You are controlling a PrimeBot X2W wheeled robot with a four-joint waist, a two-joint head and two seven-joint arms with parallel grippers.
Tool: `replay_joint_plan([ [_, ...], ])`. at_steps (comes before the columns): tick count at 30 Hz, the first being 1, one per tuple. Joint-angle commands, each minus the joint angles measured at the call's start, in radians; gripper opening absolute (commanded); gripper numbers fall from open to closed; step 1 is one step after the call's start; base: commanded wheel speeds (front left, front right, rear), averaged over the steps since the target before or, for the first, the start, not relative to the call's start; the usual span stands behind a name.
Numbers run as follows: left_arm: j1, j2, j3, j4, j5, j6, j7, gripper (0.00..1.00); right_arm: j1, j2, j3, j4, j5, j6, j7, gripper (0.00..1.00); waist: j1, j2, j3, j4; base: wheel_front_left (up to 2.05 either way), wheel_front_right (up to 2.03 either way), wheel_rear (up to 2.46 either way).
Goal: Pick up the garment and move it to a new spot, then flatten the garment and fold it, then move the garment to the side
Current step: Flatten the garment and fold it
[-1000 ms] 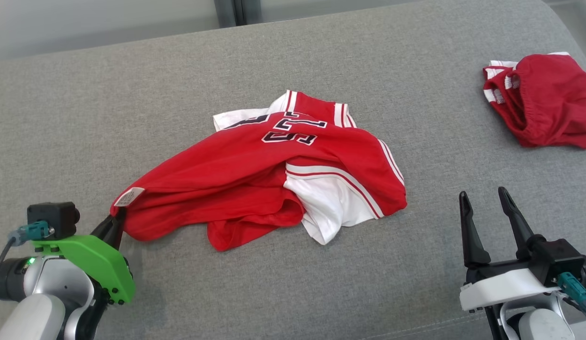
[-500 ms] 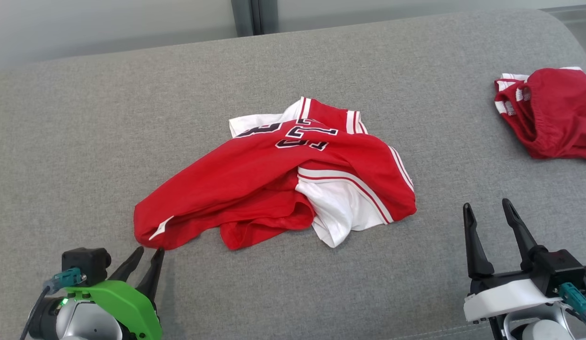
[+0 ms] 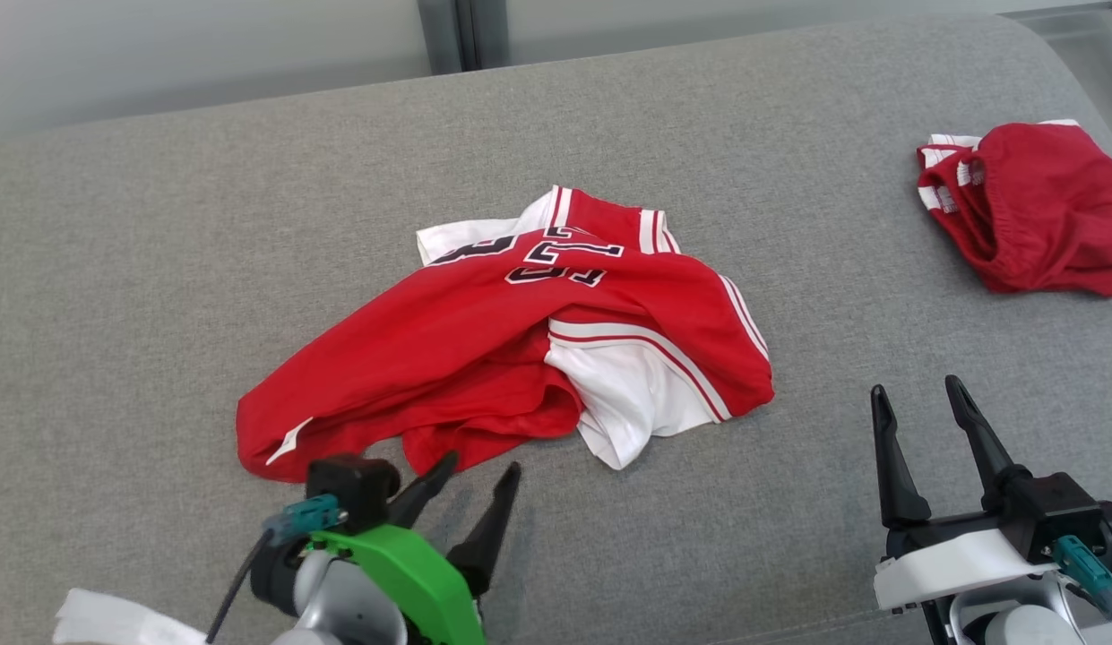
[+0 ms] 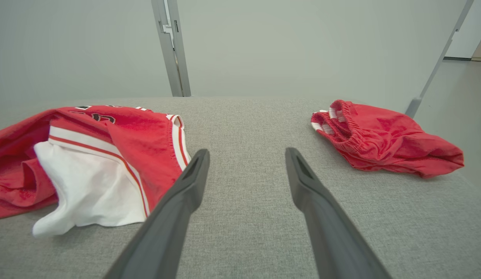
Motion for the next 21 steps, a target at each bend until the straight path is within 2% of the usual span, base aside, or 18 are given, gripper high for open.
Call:
replay_joint_plan([
  [1,-0.031,-0.017,-0.018,0.007,0.008,-0.007,0.01,1.0,-0.012,-0.002,0.004,-0.004,-0.004,-0.001,-0.003,1.0,0.0,0.0,0.013,-0.014,0.0,0.0,0.0],
  [9,-0.131,-0.143,-0.103,0.151,-0.005,-0.029,0.064,1.0,-0.032,-0.002,0.01,0.001,0.024,-0.001,-0.003,1.0,0.0,0.0,0.048,-0.069,0.0,0.0,0.0],
  [16,-0.211,-0.191,-0.137,0.266,0.014,-0.049,0.071,0.98,-0.042,-0.002,0.012,0.005,0.044,-0.001,-0.003,1.0,0.0,0.0,0.07,-0.115,0.0,0.0,0.0],
  [19,-0.242,-0.191,-0.143,0.313,0.032,-0.042,0.068,0.89,-0.046,-0.002,0.011,0.005,0.05,-0.001,-0.003,1.0,0.0,0.0,0.076,-0.128,0.0,0.0,0.0],
  [20,-0.246,-0.194,-0.145,0.327,0.032,-0.043,0.069,0.72,-0.048,-0.002,0.012,0.005,0.052,-0.001,-0.003,1.0,0.0,0.0,0.078,-0.132,0.0,0.0,0.0],
  [21,-0.246,-0.194,-0.145,0.327,0.032,-0.043,0.069,0.72,-0.048,-0.002,0.012,0.005,0.052,-0.001,-0.003,1.0,0.0,0.0,0.078,-0.132,0.0,0.0,0.0],
])
